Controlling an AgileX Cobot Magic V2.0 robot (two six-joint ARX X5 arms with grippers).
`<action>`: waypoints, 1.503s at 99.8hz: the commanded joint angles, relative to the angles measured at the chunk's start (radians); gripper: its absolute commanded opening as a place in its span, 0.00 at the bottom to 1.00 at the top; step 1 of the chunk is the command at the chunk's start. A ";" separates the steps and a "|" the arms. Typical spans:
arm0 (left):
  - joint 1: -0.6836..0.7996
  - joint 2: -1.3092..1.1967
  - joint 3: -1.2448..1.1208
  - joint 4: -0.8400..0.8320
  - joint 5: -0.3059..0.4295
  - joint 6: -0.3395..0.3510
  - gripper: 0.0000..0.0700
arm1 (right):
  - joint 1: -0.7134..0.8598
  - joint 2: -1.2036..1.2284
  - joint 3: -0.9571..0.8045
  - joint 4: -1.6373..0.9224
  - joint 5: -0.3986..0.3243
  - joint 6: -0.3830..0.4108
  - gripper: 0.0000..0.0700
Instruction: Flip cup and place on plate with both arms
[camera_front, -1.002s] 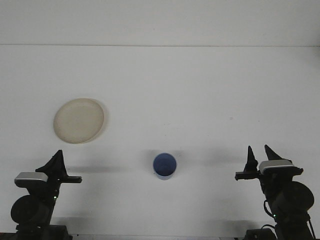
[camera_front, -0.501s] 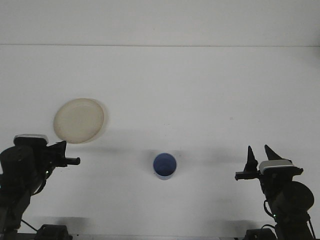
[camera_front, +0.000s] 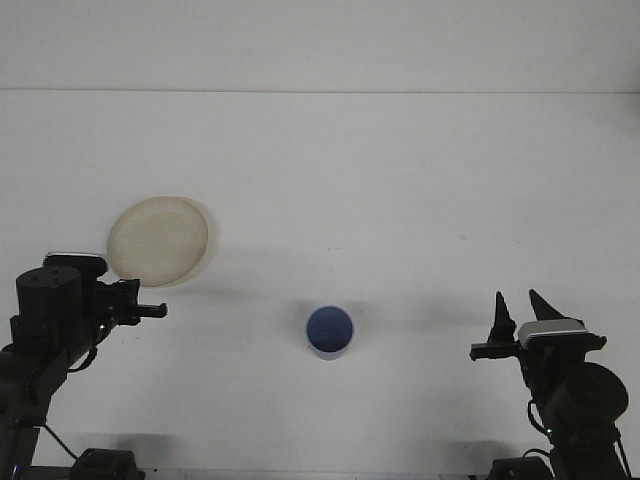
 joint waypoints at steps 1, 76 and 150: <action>-0.002 0.006 0.019 0.003 0.004 0.008 0.12 | 0.000 0.001 0.003 0.006 0.000 0.006 0.49; -0.175 0.135 0.246 -0.176 0.005 -0.037 0.62 | 0.000 0.001 0.003 0.006 0.000 0.006 0.49; -0.735 0.735 0.520 -0.176 -0.007 -0.060 0.62 | 0.000 0.001 0.003 0.006 0.000 0.006 0.49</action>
